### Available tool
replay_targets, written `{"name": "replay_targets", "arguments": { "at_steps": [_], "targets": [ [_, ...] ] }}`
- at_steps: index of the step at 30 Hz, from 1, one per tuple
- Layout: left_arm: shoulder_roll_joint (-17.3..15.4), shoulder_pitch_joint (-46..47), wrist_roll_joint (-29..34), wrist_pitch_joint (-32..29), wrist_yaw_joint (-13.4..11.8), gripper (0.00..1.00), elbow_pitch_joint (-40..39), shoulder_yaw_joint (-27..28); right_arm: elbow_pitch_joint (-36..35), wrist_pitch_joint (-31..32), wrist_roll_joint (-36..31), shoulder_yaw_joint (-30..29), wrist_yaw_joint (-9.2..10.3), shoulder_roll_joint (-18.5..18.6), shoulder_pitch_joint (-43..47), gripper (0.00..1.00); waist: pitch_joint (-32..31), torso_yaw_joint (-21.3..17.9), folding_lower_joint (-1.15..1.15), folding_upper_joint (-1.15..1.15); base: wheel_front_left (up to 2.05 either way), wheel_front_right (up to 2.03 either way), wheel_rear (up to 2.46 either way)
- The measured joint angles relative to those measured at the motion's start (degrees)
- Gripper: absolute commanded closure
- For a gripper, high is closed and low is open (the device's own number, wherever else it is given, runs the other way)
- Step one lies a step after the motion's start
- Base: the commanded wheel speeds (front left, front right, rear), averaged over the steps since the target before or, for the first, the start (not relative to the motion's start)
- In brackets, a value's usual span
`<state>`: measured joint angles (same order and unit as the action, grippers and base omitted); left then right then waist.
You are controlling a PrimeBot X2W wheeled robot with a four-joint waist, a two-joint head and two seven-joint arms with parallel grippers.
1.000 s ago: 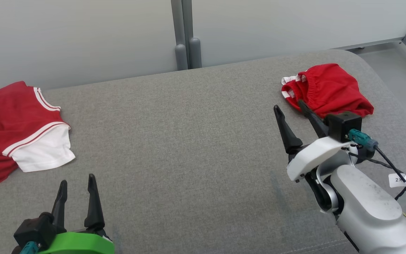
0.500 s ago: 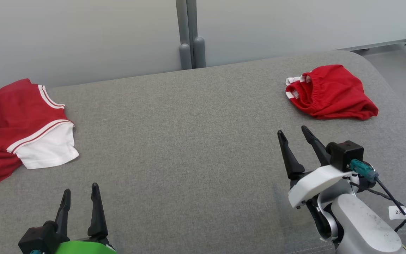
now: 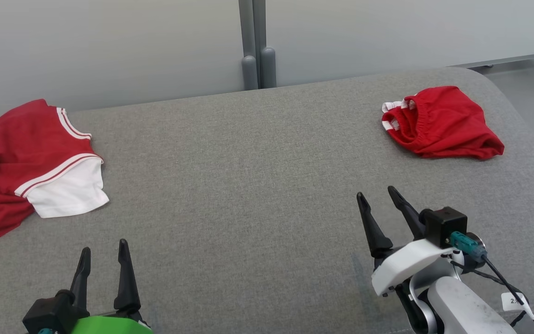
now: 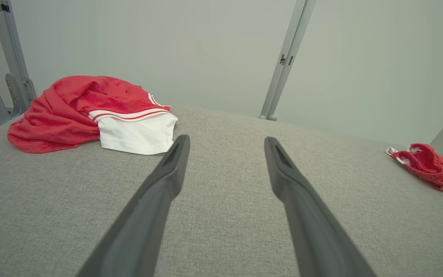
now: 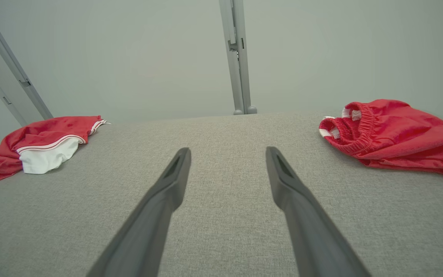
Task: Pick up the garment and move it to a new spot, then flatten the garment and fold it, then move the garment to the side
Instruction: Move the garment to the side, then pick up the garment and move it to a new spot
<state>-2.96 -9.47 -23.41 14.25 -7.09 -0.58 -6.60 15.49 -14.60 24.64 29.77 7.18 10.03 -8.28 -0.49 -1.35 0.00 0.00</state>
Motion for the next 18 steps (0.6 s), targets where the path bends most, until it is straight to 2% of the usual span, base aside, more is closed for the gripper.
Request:
{"name": "replay_targets", "arguments": {
  "at_steps": [18],
  "targets": [
    [0.07,-0.19,0.52,0.15,0.0,0.0,0.0,-0.65,-0.97,0.0,-2.82,-3.33,0.0,-0.94,1.51,0.0,-0.48,0.23,0.0,0.0,0.0,0.0,0.0]
  ]
}}
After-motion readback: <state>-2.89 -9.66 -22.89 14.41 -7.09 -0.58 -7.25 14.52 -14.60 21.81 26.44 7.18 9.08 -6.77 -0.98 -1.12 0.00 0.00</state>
